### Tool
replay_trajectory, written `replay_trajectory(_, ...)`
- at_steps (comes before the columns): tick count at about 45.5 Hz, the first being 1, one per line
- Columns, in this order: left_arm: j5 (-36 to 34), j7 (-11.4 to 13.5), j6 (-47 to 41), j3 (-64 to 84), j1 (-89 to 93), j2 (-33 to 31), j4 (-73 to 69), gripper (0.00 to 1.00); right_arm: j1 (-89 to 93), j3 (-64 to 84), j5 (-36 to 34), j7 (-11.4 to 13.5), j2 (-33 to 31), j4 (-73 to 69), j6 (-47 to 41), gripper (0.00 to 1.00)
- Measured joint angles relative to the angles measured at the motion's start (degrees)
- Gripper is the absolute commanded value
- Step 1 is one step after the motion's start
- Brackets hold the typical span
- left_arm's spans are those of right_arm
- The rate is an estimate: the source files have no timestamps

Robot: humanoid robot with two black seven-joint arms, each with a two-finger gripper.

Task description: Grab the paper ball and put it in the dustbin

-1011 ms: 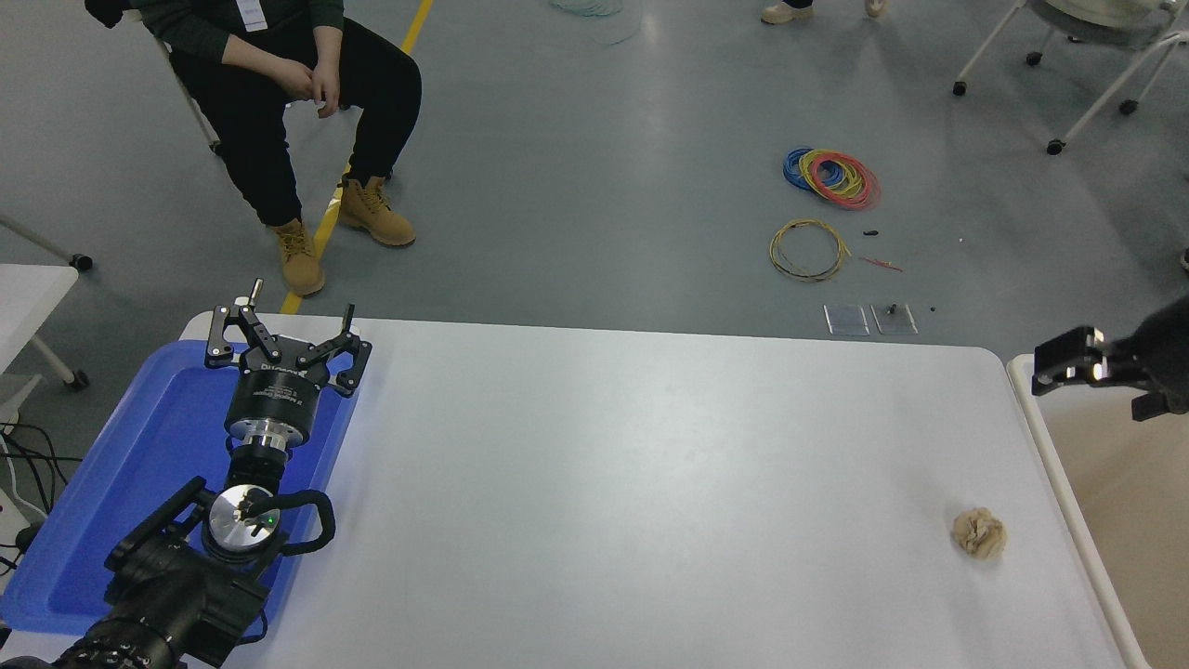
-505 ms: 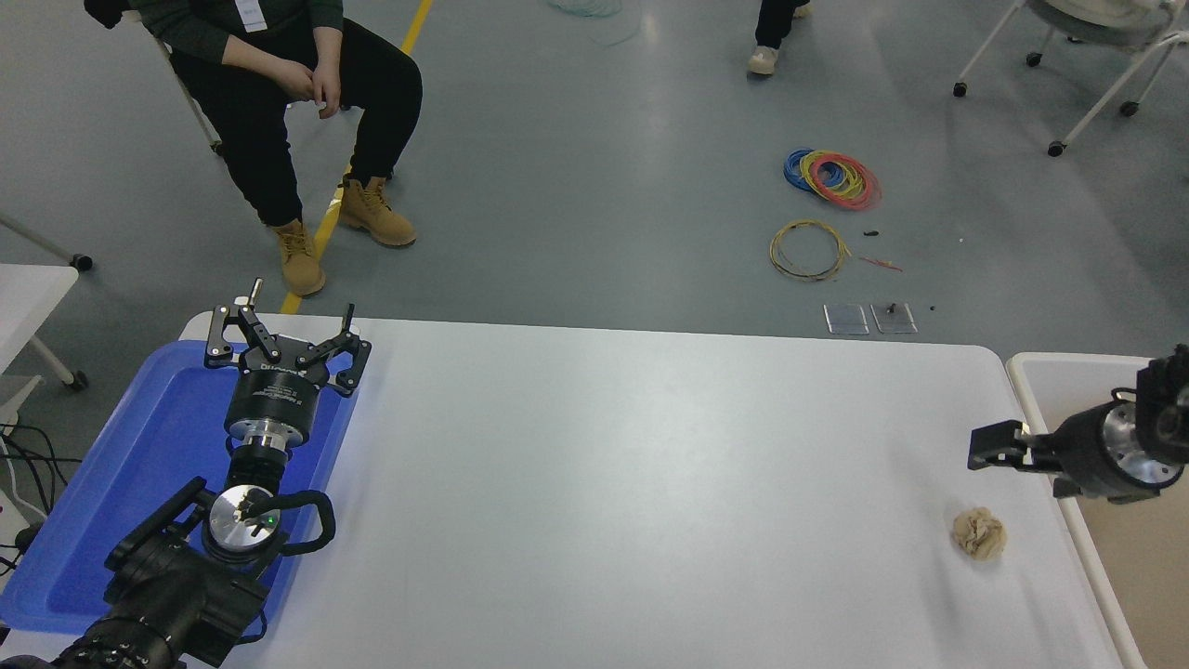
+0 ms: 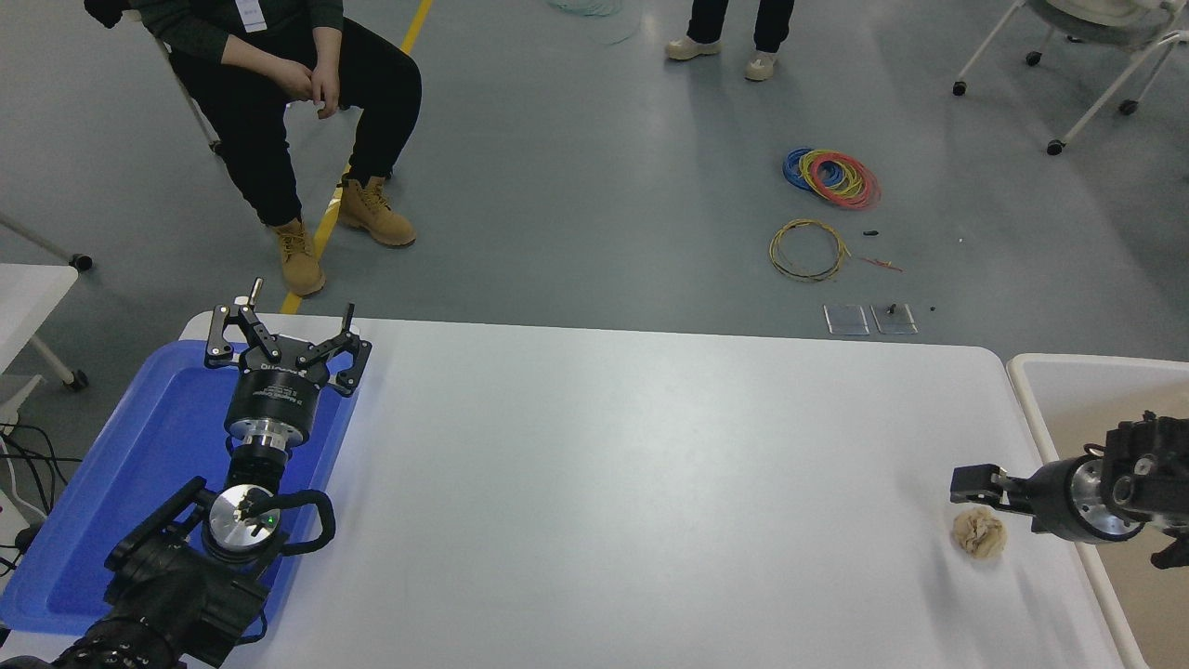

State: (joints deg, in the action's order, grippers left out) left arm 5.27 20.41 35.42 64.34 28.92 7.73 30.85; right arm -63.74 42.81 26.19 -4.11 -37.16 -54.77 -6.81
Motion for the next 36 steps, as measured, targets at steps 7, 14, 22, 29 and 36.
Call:
replay_trajectory(7, 0.00, 0.00, 0.00, 0.00, 0.00, 0.00, 0.00, 1.00, 2.61, -1.95, 0.00, -0.01, 1.05, 1.67, 1.82, 1.00)
replay_trajectory(14, 0.00, -0.01, 0.00, 0.00, 0.00, 0.00, 0.00, 1.00, 5.10, -2.99, 0.00, -0.02, 2.44, 4.56, 3.58, 1.00)
replay_trajectory(22, 0.00, -0.01, 0.00, 0.00, 0.00, 0.00, 0.00, 1.00, 7.09, -3.52, 0.00, -0.06, 3.46, 6.85, 4.63, 1.00)
replay_trajectory(29, 0.00, -0.01, 0.00, 0.00, 0.00, 0.00, 0.00, 1.00, 8.26, -3.74, 0.00, -0.08, 3.89, 7.83, 5.07, 1.00)
replay_trajectory(36, 0.00, -0.01, 0.00, 0.00, 0.00, 0.00, 0.00, 1.00, 8.93, -3.85, 0.00, -0.14, 4.18, 8.30, 5.33, 1.00)
